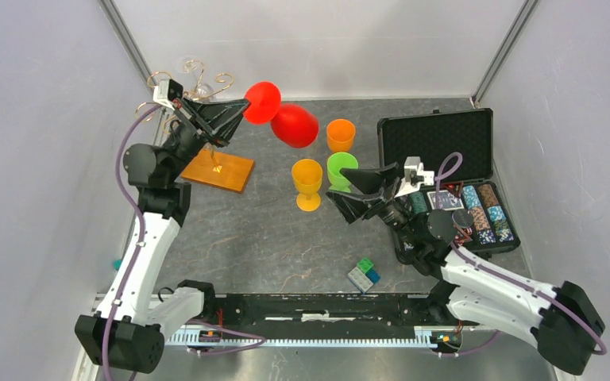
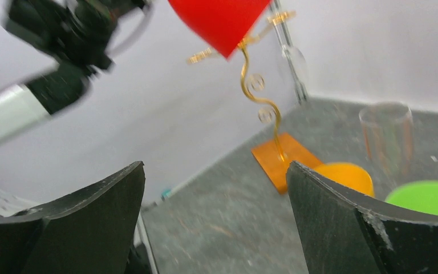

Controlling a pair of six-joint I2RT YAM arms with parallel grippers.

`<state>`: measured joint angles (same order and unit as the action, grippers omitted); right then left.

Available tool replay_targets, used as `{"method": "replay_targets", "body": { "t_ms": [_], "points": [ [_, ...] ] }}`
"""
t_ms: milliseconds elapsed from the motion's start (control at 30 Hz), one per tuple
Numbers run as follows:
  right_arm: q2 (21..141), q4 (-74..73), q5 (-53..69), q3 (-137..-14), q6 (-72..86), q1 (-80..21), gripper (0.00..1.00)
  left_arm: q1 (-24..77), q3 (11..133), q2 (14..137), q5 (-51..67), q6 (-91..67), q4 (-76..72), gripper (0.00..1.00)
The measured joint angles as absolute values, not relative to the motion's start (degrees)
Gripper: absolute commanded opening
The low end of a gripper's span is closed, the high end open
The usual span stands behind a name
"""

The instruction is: Take the wine glass off the wine glass rack

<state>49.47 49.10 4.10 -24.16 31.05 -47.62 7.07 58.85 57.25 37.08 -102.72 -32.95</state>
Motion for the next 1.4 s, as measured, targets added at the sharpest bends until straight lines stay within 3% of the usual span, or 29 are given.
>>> {"method": "replay_targets", "body": {
  "t_ms": [200,400,700,767,933,1033,1400],
  "points": [
    [61.06,72.07,7.97,-24.53,41.87,-44.45,0.98,12.01,53.43,54.43,32.16,-112.14,-39.42,0.02],
    [71.48,82.56,12.71,-29.8,52.16,-43.97,0.95,14.63,48.58,47.42,27.59,-116.46,-40.42,0.02],
    [77.82,83.55,19.9,-36.56,61.19,-43.97,0.73,14.76,47.16,44.07,24.93,-117.58,-40.34,0.02],
    [77.8,83.57,21.02,-36.95,61.65,-43.99,0.73,14.76,47.13,44.23,24.45,-117.6,-40.18,0.02],
    [77.14,83.57,22.94,-37.3,61.19,-44.03,0.9,14.76,47.13,44.23,23.49,-117.6,-38.96,0.02],
    [75.75,83.57,23.38,-37.3,59.37,-44.03,0.9,14.76,47.13,44.01,22.85,-117.6,-37.98,0.02],
    [73.06,83.66,26.0,-41.74,55.4,-44.03,0.68,14.76,47.13,42.59,22.61,-117.62,-35.24,0.02]
  ]
}}
